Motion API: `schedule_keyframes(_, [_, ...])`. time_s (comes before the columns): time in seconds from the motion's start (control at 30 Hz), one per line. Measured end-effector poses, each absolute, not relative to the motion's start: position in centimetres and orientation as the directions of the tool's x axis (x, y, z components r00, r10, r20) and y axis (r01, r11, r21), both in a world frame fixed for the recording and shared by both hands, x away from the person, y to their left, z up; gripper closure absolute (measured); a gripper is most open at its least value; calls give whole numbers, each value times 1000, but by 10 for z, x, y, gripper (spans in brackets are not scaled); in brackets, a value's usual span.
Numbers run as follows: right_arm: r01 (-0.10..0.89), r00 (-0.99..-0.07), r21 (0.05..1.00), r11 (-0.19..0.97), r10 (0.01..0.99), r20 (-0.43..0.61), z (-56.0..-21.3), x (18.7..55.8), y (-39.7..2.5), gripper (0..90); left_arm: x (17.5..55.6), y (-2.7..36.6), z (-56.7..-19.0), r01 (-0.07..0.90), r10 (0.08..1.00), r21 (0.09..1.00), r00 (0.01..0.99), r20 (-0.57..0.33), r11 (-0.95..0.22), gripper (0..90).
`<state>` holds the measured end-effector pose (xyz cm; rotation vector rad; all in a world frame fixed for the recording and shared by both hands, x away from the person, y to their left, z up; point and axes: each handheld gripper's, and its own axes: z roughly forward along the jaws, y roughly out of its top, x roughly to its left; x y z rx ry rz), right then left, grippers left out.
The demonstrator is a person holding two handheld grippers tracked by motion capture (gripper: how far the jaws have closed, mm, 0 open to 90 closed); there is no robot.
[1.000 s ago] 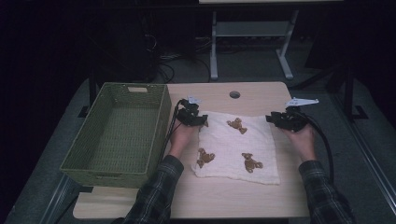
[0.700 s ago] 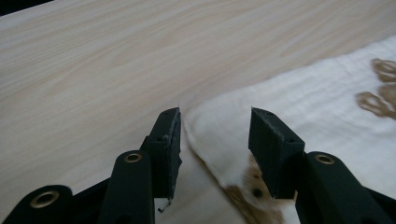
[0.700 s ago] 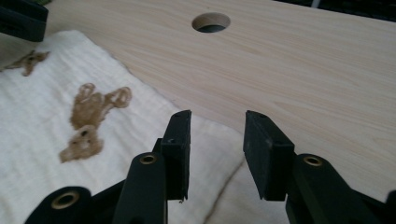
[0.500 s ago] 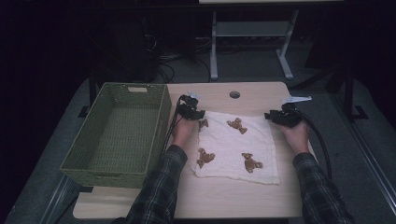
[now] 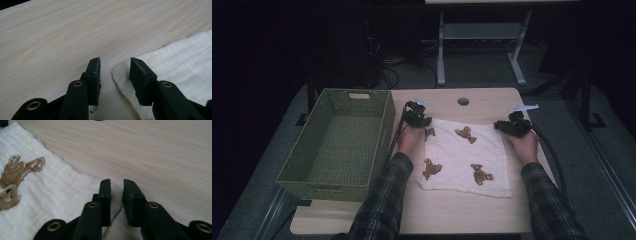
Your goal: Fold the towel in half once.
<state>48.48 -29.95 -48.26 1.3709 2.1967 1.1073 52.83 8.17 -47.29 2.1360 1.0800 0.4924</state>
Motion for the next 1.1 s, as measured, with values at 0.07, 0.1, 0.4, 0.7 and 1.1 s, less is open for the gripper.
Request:
schedule_keyframes(0.07, [610,-490,753,245,864,116,-483,485,-299,814,529,79,-473,550,809,721,587,26,-422,639])
schedule_keyframes(0.1, [612,-491,753,243,863,120,-483,485,-299,828,529,78,-473,548,807,721,589,28,-425,659])
schedule_keyframes(0.4, [606,-494,763,226,858,138,-479,483,-302,866,523,75,-464,528,795,731,606,33,-433,861])
schedule_keyframes(0.7, [547,-513,807,221,851,115,-451,465,-312,869,499,80,-436,485,797,781,603,28,-394,866])
schedule_keyframes(1.1, [481,-562,840,251,824,76,-423,427,-311,875,460,94,-413,473,800,794,600,28,-382,874])
